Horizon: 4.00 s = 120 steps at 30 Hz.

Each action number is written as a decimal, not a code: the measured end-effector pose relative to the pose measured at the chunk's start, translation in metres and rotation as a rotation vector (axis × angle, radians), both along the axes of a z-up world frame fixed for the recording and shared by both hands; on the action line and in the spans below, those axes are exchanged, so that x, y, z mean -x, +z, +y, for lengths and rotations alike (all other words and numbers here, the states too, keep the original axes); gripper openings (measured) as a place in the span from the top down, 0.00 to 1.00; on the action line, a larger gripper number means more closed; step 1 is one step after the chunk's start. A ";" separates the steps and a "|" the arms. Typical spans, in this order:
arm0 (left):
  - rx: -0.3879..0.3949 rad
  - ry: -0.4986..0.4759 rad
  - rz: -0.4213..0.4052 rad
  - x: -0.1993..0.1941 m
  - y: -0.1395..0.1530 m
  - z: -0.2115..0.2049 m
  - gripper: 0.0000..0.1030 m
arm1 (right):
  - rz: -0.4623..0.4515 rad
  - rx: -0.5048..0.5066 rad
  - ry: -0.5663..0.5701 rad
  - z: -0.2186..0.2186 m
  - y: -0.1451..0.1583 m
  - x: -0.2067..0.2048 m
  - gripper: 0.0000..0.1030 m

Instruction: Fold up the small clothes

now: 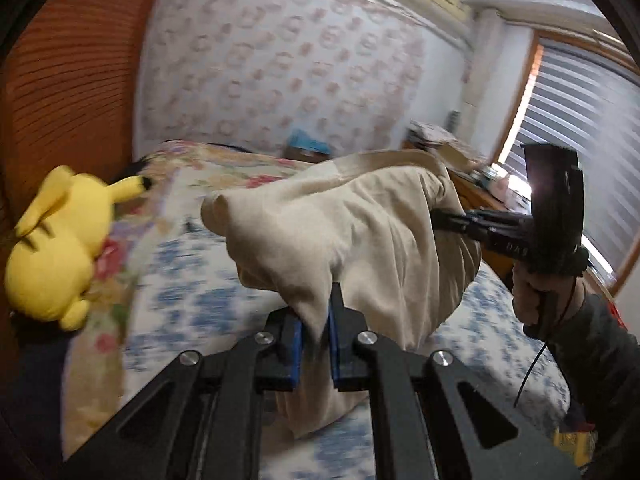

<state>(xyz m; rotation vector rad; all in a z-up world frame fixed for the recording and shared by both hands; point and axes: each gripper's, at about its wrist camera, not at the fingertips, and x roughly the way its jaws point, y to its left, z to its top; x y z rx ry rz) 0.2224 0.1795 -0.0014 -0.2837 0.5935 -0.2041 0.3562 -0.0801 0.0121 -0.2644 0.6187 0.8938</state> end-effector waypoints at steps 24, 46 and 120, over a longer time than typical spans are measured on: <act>0.017 0.263 0.158 0.000 -0.095 0.100 0.93 | -0.008 0.210 0.118 0.260 -0.078 -0.104 0.67; -0.210 0.262 0.045 0.025 -0.042 0.063 0.38 | 0.090 0.108 -0.006 0.175 -0.095 -0.093 0.67; -0.286 0.072 -0.148 0.146 0.044 -0.161 0.37 | -0.189 -0.115 -0.619 -0.205 0.021 0.238 0.15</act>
